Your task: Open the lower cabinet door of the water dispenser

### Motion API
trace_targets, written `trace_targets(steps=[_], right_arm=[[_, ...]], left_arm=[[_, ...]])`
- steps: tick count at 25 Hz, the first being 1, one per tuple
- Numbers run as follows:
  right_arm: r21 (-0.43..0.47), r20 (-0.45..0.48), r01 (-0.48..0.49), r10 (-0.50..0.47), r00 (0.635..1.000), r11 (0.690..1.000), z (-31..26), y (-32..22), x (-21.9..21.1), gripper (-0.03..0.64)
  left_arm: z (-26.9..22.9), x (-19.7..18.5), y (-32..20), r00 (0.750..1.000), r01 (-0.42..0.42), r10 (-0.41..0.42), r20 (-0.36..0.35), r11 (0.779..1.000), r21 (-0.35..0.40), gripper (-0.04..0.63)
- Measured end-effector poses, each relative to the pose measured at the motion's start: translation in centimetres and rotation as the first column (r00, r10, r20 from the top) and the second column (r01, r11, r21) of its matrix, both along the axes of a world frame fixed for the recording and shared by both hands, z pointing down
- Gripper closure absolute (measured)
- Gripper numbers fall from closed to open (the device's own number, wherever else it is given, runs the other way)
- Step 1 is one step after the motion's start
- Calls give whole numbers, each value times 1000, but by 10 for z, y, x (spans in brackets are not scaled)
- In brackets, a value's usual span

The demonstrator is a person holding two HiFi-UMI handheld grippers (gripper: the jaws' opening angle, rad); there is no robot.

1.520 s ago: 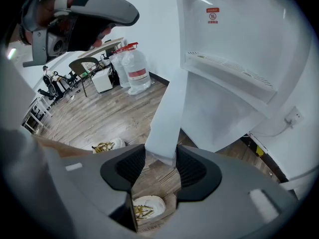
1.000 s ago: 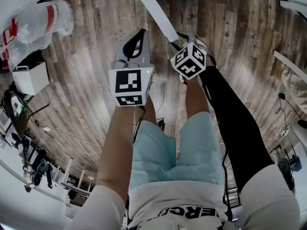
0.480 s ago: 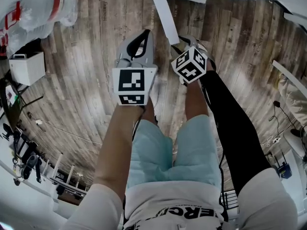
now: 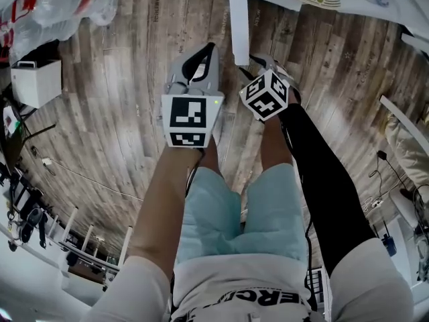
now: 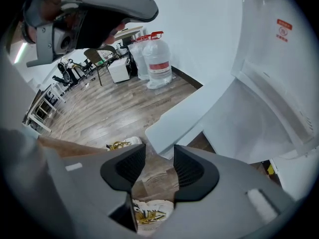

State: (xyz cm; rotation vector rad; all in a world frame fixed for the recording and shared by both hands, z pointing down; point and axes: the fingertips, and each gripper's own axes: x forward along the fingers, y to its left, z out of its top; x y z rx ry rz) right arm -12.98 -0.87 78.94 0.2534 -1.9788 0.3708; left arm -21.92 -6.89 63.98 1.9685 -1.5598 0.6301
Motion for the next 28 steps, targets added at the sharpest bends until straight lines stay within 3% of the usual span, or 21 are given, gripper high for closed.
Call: trace_targets(steps=[15,28], right_arm=[[-17,7,77,-77,997,997,1,12,-61,445],[-19,25,50,-50,998,999,7,10,-128,445]], left_arm=[[-1,-57,10,998,62,-62,1,998,-1,538],[2,-122,9,994,99,-100,41,995,7,538]])
